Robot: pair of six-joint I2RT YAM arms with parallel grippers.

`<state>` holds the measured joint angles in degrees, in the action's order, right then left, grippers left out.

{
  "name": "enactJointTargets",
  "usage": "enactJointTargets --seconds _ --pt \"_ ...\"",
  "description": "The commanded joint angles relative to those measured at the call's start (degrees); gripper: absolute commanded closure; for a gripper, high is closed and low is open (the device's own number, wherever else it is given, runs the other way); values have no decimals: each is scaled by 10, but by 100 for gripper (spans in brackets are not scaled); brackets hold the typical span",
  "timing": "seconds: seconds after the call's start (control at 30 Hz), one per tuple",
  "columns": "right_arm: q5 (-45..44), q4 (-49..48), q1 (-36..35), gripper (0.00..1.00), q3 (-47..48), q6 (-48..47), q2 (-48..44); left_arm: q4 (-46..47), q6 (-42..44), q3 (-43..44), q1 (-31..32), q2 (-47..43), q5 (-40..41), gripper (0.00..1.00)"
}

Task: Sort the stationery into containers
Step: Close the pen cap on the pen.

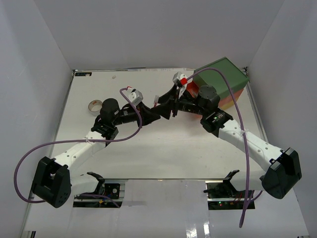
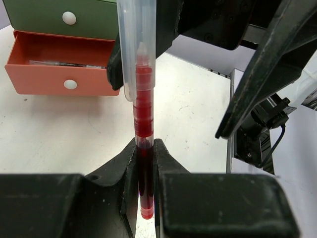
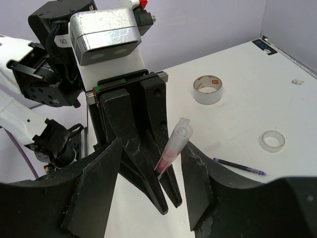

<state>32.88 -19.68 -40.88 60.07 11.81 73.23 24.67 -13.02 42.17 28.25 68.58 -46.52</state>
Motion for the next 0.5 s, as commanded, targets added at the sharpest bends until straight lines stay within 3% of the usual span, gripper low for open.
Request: enactJointTargets --seconds 0.0,0.23,0.47 --pt "-14 -48 -1 43 4 8 -10 5 -4 19 3 -4 -1 100" --pt "-26 -63 3 51 5 16 1 12 -6 16 7 -7 -11 100" --pt "-27 -77 8 67 2 25 6 17 -10 15 8 -8 -17 100"
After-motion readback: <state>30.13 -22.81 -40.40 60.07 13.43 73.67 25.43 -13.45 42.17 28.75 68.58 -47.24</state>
